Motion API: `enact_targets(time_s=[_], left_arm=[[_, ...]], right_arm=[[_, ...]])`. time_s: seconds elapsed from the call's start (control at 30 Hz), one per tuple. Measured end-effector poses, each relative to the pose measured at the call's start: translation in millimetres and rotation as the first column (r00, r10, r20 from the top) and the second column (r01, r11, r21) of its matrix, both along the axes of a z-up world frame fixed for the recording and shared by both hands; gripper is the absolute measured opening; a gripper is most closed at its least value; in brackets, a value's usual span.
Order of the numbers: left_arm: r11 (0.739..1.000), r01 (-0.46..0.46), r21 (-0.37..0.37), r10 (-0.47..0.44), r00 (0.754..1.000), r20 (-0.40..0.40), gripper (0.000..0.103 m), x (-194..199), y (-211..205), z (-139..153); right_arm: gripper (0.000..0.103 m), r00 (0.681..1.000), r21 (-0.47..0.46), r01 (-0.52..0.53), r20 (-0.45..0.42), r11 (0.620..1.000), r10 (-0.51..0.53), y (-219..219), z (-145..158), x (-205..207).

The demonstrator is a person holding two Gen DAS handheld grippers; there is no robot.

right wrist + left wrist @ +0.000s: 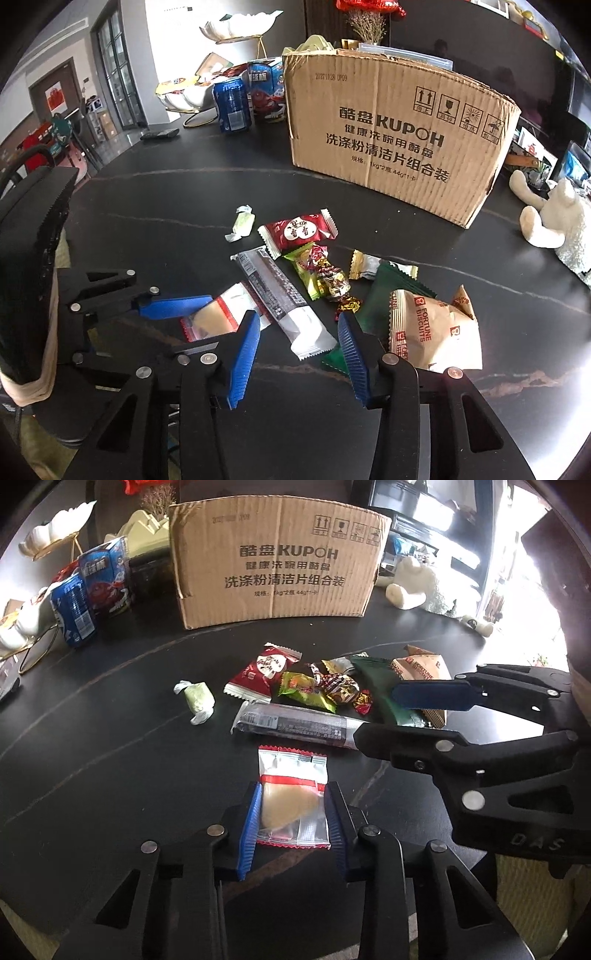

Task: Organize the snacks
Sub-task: 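Grasp the white-red biscuit packet with the left gripper while the right grasps a white bar packet, then carry both packets over the box and release them inside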

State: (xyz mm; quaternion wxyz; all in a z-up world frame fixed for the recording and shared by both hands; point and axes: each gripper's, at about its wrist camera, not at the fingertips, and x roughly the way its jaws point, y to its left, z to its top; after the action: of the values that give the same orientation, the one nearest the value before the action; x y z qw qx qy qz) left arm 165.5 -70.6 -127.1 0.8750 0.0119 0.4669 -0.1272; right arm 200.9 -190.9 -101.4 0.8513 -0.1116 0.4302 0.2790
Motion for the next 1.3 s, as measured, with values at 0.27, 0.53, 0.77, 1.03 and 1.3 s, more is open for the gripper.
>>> enact_targets(time_s=[0.27, 0.53, 0.77, 1.03, 1.3], left_arm=[[0.998, -0.067, 0.006, 0.066, 0.997, 0.048, 0.033, -6, 22, 14], [0.992, -0.120, -0.033, 0.122, 0.991, 0.061, 0.033, -5, 47, 16], [0.986, -0.151, -0.068, 0.156, 0.986, 0.068, 0.033, -2, 63, 18], [0.981, -0.175, -0.087, 0.181, 0.981, 0.068, 0.033, -1, 74, 19], [0.979, -0.177, -0.101, 0.186, 0.979, 0.085, 0.033, -4, 78, 25]], right_arm=[[0.046, 1.000, -0.012, -0.023, -0.004, 1.000, 0.023, 13, -4, 5], [0.037, 0.998, -0.084, -0.044, -0.055, 0.996, 0.040, 35, -14, 18], [0.036, 0.997, -0.150, -0.054, -0.067, 0.987, 0.044, 54, -21, 26], [0.027, 0.996, -0.158, -0.046, -0.078, 0.986, 0.034, 65, -24, 28], [0.019, 0.997, -0.122, -0.006, -0.080, 0.993, -0.004, 65, -21, 19]])
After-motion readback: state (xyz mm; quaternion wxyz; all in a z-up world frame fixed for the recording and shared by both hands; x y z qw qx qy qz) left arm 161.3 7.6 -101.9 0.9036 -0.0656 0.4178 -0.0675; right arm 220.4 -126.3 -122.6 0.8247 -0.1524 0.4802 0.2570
